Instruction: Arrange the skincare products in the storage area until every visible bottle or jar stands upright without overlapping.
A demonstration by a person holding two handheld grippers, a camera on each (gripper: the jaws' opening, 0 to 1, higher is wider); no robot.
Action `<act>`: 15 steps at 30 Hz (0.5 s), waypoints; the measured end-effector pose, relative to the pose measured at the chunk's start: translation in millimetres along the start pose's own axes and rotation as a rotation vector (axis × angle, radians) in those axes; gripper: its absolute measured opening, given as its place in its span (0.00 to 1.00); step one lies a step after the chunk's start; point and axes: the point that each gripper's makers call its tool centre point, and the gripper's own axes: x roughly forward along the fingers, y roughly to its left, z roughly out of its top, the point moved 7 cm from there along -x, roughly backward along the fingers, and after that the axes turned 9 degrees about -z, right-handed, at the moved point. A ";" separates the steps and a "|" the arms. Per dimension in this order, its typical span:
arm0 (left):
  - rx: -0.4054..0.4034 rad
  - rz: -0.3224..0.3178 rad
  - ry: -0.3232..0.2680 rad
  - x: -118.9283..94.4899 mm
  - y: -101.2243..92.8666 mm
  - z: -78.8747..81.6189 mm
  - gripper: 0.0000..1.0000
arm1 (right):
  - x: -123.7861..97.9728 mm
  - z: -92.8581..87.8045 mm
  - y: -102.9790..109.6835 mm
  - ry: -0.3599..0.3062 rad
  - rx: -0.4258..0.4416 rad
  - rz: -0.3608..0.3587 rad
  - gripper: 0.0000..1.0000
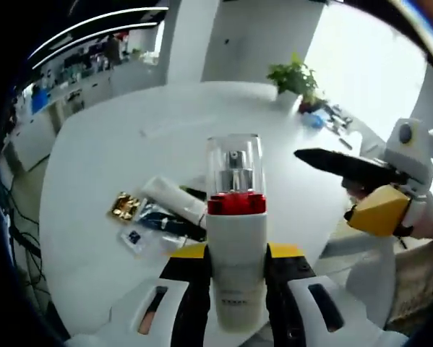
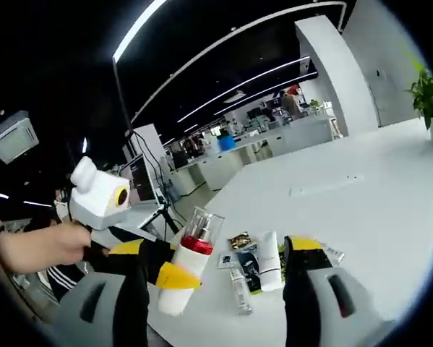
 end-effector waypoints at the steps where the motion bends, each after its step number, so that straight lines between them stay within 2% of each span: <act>1: 0.004 -0.006 -0.003 -0.2 -3.6 0.7 0.25 | 1.9 -1.0 1.0 0.001 0.028 0.002 0.71; 2: 0.008 -0.014 -0.007 -0.5 -7.4 1.2 0.25 | 4.1 -1.9 1.5 0.004 0.055 -0.003 0.69; 7: 0.011 -0.048 -0.028 -0.9 -25.7 -0.5 0.25 | 2.2 -1.9 4.6 -0.014 0.032 -0.011 0.58; 10: 0.030 -0.047 -0.023 -0.6 -31.4 -3.6 0.25 | -0.4 -6.5 7.5 0.014 0.045 0.012 0.58; 15: 0.056 -0.054 -0.020 -0.5 -38.9 -4.7 0.25 | -0.9 -9.8 9.5 0.038 0.072 0.029 0.52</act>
